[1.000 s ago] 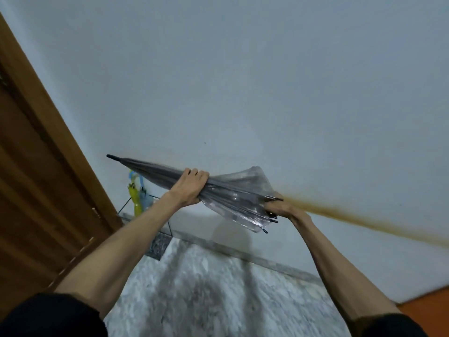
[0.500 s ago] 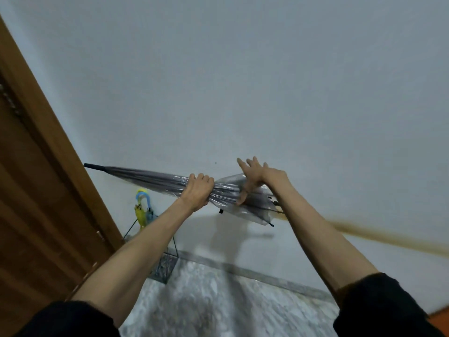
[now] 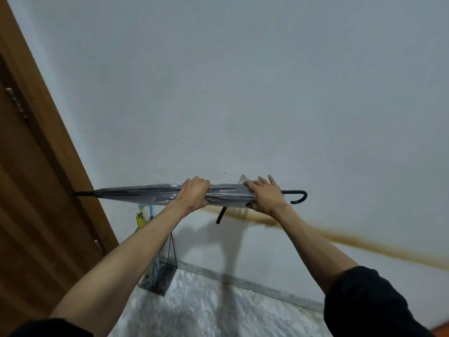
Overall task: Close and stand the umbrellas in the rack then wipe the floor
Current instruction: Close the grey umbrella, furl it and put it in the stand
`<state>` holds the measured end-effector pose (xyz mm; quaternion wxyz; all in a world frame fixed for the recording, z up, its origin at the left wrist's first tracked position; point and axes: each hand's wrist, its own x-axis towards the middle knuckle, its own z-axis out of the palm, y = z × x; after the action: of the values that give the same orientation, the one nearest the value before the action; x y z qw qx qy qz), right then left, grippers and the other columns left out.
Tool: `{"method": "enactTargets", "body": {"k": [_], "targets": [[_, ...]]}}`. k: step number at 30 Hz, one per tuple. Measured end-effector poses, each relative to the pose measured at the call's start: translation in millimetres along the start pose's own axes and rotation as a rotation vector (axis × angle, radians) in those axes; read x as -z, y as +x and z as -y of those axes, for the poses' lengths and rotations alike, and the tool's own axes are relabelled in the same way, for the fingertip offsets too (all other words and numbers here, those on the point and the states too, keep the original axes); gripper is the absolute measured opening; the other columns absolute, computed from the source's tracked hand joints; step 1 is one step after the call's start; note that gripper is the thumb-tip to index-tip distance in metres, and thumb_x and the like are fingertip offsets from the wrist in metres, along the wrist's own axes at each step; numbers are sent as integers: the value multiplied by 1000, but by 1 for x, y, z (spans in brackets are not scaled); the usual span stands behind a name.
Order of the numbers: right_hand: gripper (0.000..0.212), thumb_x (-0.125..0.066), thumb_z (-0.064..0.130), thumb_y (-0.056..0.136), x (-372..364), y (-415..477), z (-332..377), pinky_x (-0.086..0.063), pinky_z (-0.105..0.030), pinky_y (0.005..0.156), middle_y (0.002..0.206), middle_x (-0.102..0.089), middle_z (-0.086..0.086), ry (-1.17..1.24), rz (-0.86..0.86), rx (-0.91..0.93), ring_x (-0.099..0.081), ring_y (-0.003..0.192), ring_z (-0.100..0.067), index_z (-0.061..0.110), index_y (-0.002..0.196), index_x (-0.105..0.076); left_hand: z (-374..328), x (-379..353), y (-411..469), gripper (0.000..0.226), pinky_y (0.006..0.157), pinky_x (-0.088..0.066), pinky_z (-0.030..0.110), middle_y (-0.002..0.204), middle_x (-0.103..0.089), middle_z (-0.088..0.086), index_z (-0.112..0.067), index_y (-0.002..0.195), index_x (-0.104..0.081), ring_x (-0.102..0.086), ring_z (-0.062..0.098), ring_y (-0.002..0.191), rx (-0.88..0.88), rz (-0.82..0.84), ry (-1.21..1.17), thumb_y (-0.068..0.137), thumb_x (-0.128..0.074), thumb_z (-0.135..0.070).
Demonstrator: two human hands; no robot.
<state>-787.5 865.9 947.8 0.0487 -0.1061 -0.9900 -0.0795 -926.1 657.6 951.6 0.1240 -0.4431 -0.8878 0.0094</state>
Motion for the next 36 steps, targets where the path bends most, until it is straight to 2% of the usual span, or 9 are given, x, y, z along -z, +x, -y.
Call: {"method": "enactTargets", "body": {"k": [5,8,14,17,20,25,29,32,36], "targets": [[121,-63,78,65,-1,-1,-21,9,-65,112,160,-15,-14,-93,280,-238,3,150,-32,9,153,-16,-6,-5,6,14,64,-38,33,88,-66,6,-12,87,-57,-57,27,84,-23,22,6,75,-62,-16],[145,-65,81,59,23,13,-14,10,-72,106,159,11,-24,-131,509,-357,14,147,-38,-1,151,10,-12,-6,11,16,65,-36,33,91,-66,6,-12,90,-58,-58,27,87,-54,36,45,74,-60,-12],[155,-82,70,48,60,34,22,8,-59,116,162,13,-7,103,525,-105,18,148,-29,22,152,22,-27,-8,19,24,83,-39,36,107,-62,4,-13,105,-56,-54,25,105,-132,37,109,82,-60,-19],[143,-83,69,46,31,30,40,-4,-54,119,159,-24,-4,162,372,-2,-12,149,-28,25,155,-1,-30,-6,25,26,81,-39,36,104,-64,4,-13,105,-57,-54,25,103,-118,23,33,81,-62,-22],[111,-75,74,52,4,21,34,-31,-48,106,127,-60,-4,169,154,34,-57,118,-28,29,142,-29,-29,-4,27,22,73,-39,35,92,-67,5,-14,95,-60,-55,26,94,-104,5,-47,76,-62,-25],[85,-73,65,62,-6,0,-4,-38,-43,99,118,-67,2,172,171,-83,-62,107,-24,34,133,-40,-21,-6,26,13,68,-30,32,61,-46,1,-15,68,-49,-45,24,85,-88,68,-105,63,-59,-20],[50,-75,52,69,-4,-10,-17,-45,-30,76,106,-70,-1,206,227,-227,-64,100,-26,24,108,-62,-19,-2,29,20,71,-32,33,64,-44,2,-15,65,-49,-40,24,89,-83,127,-191,61,-64,-28],[49,-75,52,69,3,-1,-20,-46,-29,75,105,-71,-6,232,280,-299,-65,98,-28,16,102,-69,-18,2,36,40,82,-39,37,94,-51,6,-16,92,-61,-41,27,105,-144,146,-161,62,-70,-40],[39,-74,48,73,19,10,-30,-45,-27,73,102,-70,-7,248,307,-338,-63,95,-28,13,89,-66,-28,4,44,104,99,-37,42,127,-47,8,-11,136,-36,-46,27,116,-232,188,-64,57,-76,-66]]}}
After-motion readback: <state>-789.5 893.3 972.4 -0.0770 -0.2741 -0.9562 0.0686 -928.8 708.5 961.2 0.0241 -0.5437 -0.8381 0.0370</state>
